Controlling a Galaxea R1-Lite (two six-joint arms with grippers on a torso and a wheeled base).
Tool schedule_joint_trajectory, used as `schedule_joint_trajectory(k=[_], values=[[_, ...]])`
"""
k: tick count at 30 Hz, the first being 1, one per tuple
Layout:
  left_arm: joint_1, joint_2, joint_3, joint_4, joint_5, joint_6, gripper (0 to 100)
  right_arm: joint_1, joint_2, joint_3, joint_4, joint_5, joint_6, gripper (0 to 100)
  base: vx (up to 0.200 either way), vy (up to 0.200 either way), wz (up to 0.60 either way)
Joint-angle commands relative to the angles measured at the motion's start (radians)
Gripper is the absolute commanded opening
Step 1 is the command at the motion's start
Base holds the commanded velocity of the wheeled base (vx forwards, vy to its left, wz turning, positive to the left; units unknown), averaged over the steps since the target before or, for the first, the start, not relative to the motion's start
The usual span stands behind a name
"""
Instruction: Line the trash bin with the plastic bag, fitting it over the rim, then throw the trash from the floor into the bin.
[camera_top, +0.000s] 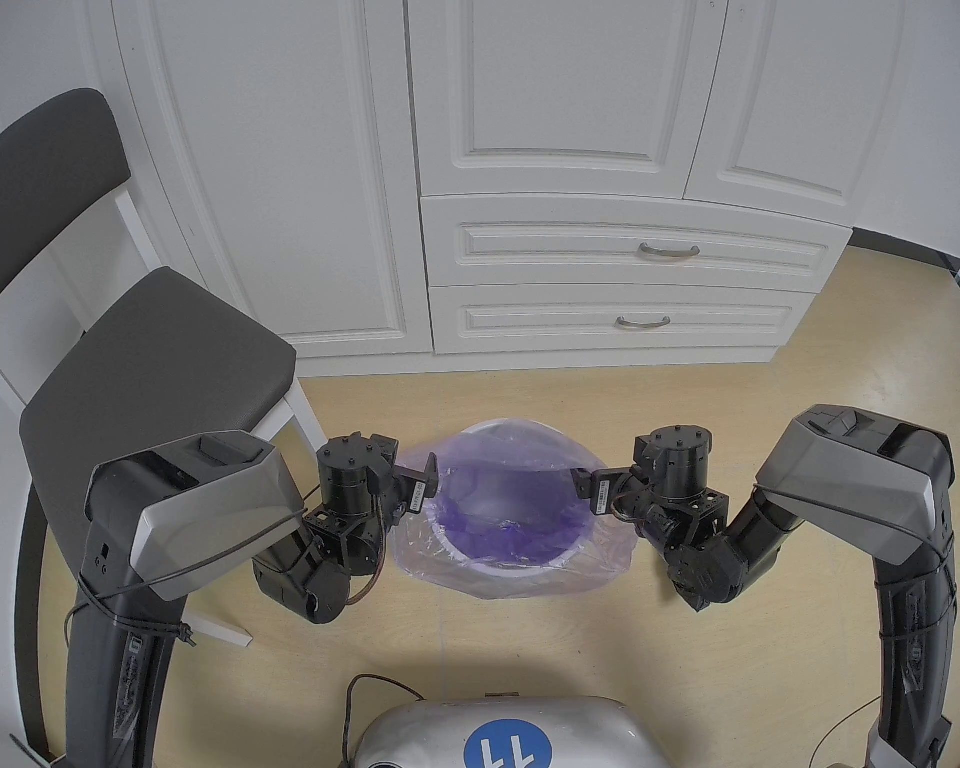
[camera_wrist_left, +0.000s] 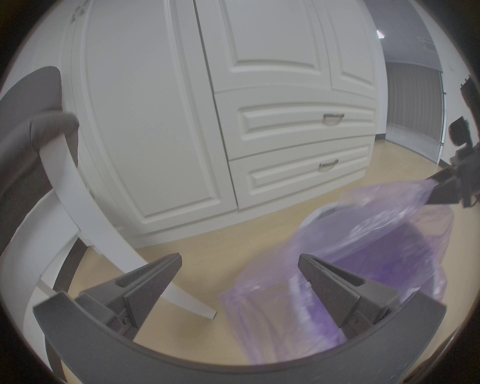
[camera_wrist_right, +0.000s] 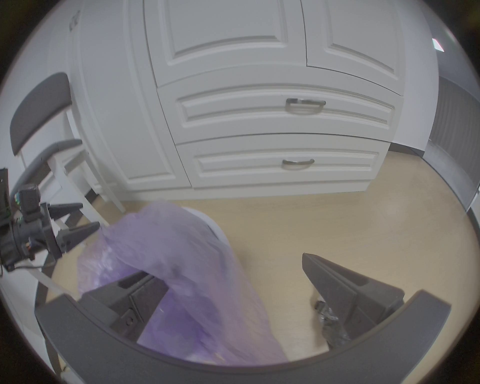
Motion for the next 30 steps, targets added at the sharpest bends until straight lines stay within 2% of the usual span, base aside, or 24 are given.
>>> schedule_joint_trajectory(k=[1, 4, 5, 8, 12, 19, 30], values=[[-0.04, -0.043, 0.045, -0.046, -0.002, 0.004, 100, 0.027, 0.01, -0.028, -0.03, -0.001, 0.022, 100, 0.0, 0.0, 0.0], [-0.053, -0.053, 0.07, -0.066, -0.01, 0.006, 100, 0.028, 0.015, -0.031, -0.042, -0.001, 0.024, 100, 0.0, 0.0, 0.0], [-0.066, -0.069, 0.102, -0.078, -0.057, 0.004, 100, 0.03, 0.03, -0.041, -0.051, -0.001, 0.025, 100, 0.0, 0.0, 0.0], [-0.07, -0.072, 0.147, -0.098, -0.128, 0.006, 100, 0.035, 0.055, -0.062, -0.071, -0.001, 0.027, 100, 0.0, 0.0, 0.0], [-0.064, -0.023, 0.14, -0.104, -0.16, 0.009, 100, 0.041, 0.085, -0.08, -0.106, -0.001, 0.027, 100, 0.0, 0.0, 0.0], [-0.044, 0.046, 0.068, -0.095, -0.154, 0.009, 100, 0.045, 0.124, -0.128, -0.152, -0.03, 0.027, 100, 0.0, 0.0, 0.0], [-0.001, 0.16, -0.168, -0.075, -0.06, -0.002, 100, 0.041, 0.16, -0.246, -0.189, -0.076, 0.071, 100, 0.0, 0.0, 0.0]])
